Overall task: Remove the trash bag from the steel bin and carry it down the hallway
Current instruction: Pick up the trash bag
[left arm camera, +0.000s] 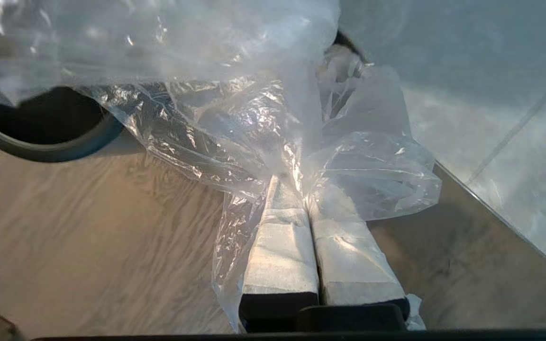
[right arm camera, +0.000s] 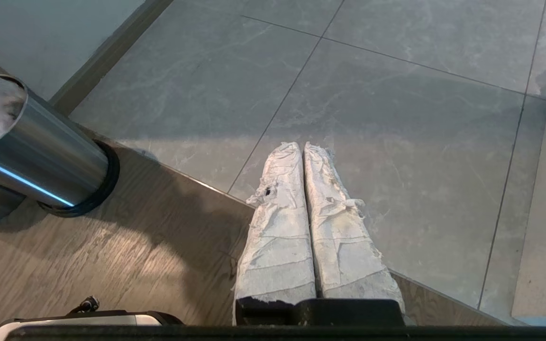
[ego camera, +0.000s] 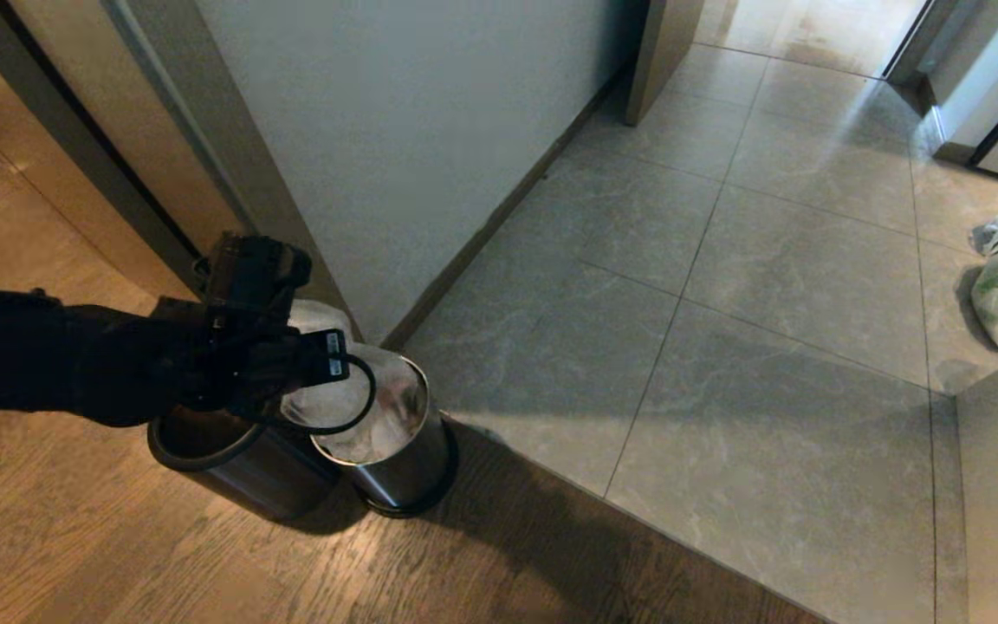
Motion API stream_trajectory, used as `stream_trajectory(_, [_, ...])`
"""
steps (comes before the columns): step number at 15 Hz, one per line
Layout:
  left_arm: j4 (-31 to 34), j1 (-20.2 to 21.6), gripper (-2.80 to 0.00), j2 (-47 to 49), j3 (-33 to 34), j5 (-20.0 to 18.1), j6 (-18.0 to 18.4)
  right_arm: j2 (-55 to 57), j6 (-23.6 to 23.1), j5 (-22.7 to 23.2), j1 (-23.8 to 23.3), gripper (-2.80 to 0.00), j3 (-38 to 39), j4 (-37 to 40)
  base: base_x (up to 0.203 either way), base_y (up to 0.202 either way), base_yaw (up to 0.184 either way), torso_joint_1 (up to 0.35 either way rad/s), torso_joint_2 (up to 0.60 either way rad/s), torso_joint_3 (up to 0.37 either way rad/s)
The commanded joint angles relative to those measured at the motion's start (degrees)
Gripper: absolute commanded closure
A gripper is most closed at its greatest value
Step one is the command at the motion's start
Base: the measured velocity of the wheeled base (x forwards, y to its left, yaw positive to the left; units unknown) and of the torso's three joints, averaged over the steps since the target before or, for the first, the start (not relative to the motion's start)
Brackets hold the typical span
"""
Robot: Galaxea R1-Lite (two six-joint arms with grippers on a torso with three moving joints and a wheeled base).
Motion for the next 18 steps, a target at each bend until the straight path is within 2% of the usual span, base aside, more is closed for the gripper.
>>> stream_trajectory(1, [1.01,-0.77,0.0,-5.06,0.11,0.04,0.11,-0.04,0.01,0.0,-0.02,0.0,0.09,-0.02,0.0,0.0,0.0,0.0,0.0,0.0])
stream_trajectory(5, [4.71,-1.46,0.0,-11.22,-0.15,-0.23,2.96,-0.04,0.01,0.01,-0.02,0.0,0.09,-0.02,0.0,0.0,0.0,0.0,0.0,0.0])
stream_trajectory(11, [11.3,-3.32,0.0,-21.69,0.52,-0.58,4.07,-0.04,0.01,0.0,-0.02,0.0,0.09,-0.02,0.0,0.0,0.0,0.0,0.0,0.0])
stream_trajectory(18, [16.48,-4.07,0.0,-32.52,1.26,-1.39,8.12,-0.04,0.01,0.09,-0.02,0.0,0.09,-0.02,0.0,0.0,0.0,0.0,0.0,0.0])
